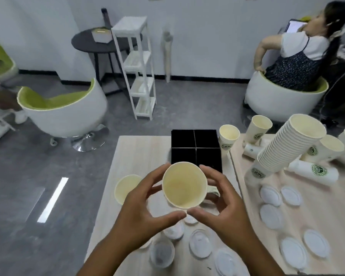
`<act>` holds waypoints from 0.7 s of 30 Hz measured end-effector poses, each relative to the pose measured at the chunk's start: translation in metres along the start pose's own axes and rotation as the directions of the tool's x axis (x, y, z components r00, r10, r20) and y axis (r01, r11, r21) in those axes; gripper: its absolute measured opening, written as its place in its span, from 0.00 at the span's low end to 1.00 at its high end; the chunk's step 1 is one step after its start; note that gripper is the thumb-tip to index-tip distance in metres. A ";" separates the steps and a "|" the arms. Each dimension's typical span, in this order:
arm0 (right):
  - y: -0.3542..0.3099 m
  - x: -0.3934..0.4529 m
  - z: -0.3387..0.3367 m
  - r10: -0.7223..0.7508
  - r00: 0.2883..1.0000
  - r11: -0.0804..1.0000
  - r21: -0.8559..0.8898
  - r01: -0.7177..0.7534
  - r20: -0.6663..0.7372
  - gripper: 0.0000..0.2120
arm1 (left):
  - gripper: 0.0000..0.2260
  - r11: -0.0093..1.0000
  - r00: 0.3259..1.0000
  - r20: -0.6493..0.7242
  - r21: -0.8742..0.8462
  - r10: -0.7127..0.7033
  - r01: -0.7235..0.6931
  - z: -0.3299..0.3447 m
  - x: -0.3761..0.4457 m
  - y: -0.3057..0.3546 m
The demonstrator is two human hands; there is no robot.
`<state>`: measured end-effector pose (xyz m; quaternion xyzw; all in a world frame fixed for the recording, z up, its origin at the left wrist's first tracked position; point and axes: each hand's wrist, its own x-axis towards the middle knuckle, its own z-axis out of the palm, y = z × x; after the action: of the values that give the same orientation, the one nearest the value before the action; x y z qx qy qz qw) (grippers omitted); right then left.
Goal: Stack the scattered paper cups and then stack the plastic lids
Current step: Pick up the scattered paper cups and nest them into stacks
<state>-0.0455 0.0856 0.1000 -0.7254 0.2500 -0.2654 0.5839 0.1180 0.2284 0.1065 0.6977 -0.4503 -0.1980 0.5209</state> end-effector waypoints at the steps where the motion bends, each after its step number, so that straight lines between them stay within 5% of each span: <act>1: -0.012 0.004 0.006 -0.020 1.000 1.000 0.012 0.020 0.000 0.38 | 0.39 1.000 1.000 -0.021 -0.014 0.018 -0.018 -0.011 0.001 0.007; 11: -0.089 0.030 0.062 -0.180 0.980 0.984 -0.004 0.181 0.081 0.37 | 0.34 0.988 0.975 -0.187 -0.079 0.118 -0.135 -0.097 -0.001 0.037; 21: -0.040 0.038 0.110 -0.036 0.992 0.989 -0.138 0.053 0.123 0.38 | 0.35 0.988 0.985 -0.170 -0.153 -0.042 0.016 -0.109 -0.012 -0.036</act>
<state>0.0590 0.1469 0.1236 -0.7848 0.2163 -0.2160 0.5391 0.2081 0.3004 0.1130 0.6773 -0.3770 -0.1778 0.6063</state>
